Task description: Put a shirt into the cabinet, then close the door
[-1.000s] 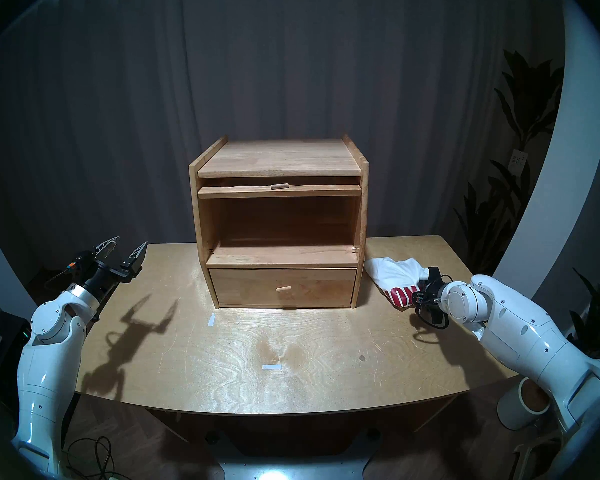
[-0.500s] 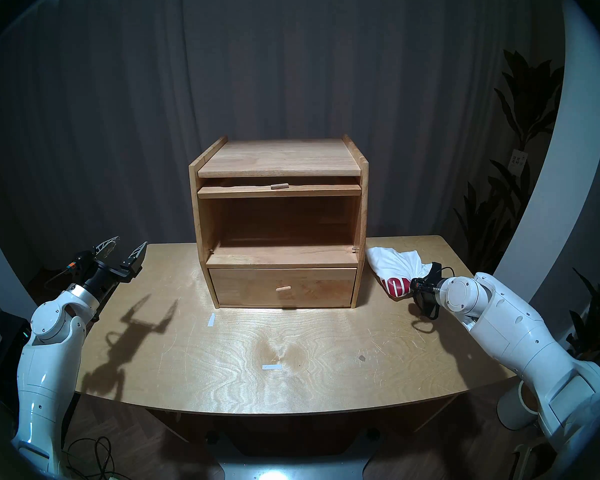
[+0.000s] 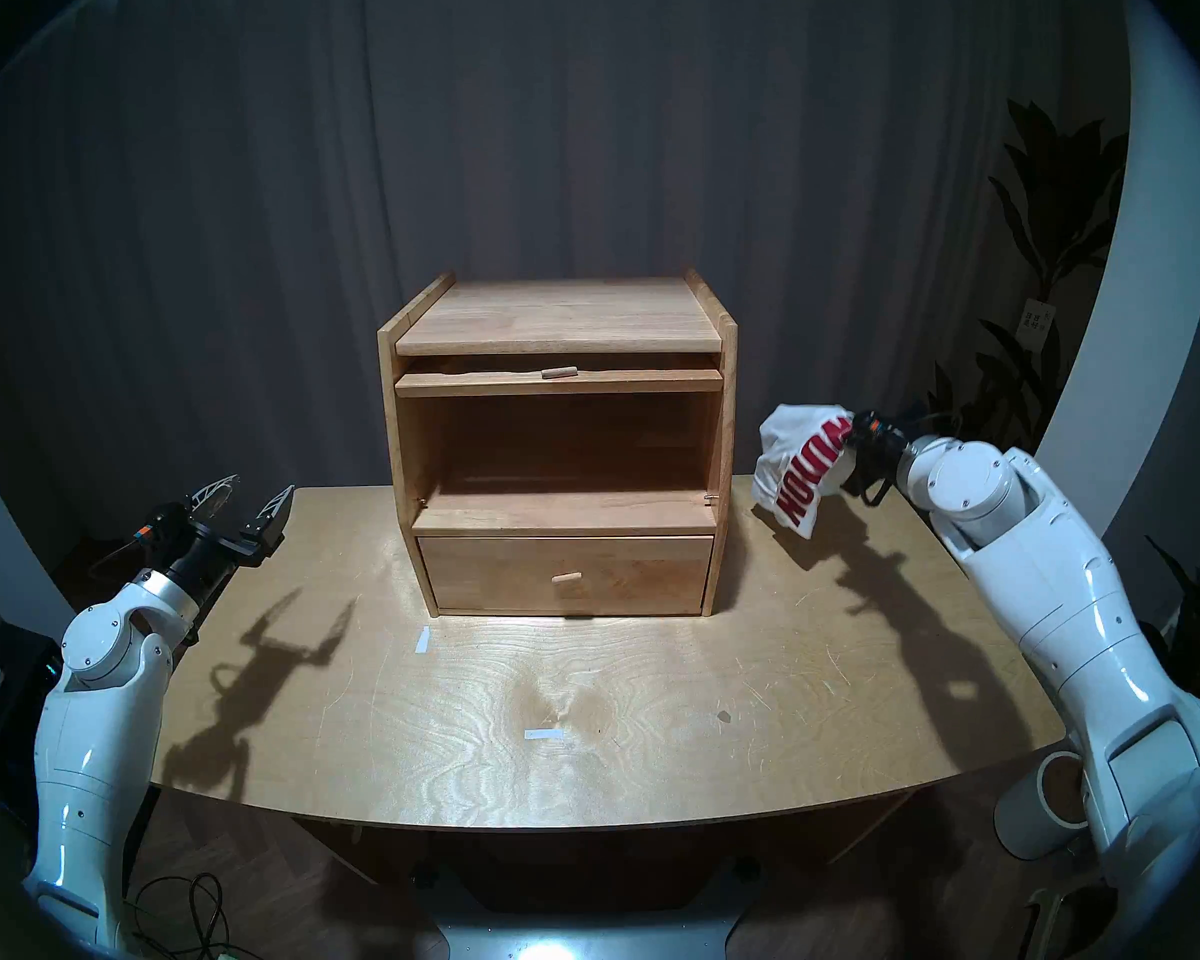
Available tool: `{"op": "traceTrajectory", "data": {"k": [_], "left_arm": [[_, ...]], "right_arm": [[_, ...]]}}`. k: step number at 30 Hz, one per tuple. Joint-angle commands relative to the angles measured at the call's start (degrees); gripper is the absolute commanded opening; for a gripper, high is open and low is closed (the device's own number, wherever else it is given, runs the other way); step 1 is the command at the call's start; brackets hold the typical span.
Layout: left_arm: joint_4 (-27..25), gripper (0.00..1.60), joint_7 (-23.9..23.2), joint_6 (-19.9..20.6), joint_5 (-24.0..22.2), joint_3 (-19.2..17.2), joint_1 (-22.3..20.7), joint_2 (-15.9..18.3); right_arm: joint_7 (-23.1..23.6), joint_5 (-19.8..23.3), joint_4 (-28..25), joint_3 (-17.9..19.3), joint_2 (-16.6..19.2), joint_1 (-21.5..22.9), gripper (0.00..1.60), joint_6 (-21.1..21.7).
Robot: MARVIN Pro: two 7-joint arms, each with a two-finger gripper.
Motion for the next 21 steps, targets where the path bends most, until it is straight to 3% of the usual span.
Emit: {"op": "traceTrajectory", "data": {"k": [1,3,9,11,13,14,21], "left_arm": [[-0.63,1.6,-0.05,-0.2,-0.03,-0.11,-0.6,0.22],[-0.58,1.6,-0.05,-0.2,-0.03,-0.1,-0.61,0.23],[-0.52,1.6,-0.05,-0.21,-0.04,-0.09,-0.63,0.23],[-0.49,1.6,-0.06,-0.21,-0.04,-0.08,-0.64,0.24],[-0.49,1.6,-0.06,-0.22,-0.04,-0.08,-0.65,0.24],[-0.49,1.6,-0.06,-0.22,-0.04,-0.08,-0.65,0.24],[-0.45,1.6,-0.06,-0.23,-0.05,-0.07,-0.67,0.25]], "right_arm": [[-2.54,6.15,-6.25,7.85,-0.79,4.71,0.0,-2.07],[-2.9,10.38,-9.75,10.76,-2.47,4.52,0.0,-2.69],[-2.98,15.42,-11.88,13.34,-5.14,4.15,0.0,-3.53],[-2.66,19.07,-15.7,14.19,-7.34,3.09,0.0,-3.67],[-2.53,20.05,-13.85,13.81,-7.16,3.38,0.0,-4.01],[-2.35,21.36,-16.86,14.06,-9.07,2.59,0.0,-3.85],[-0.8,31.84,-22.59,9.33,-14.69,0.56,0.0,-4.01]]}}
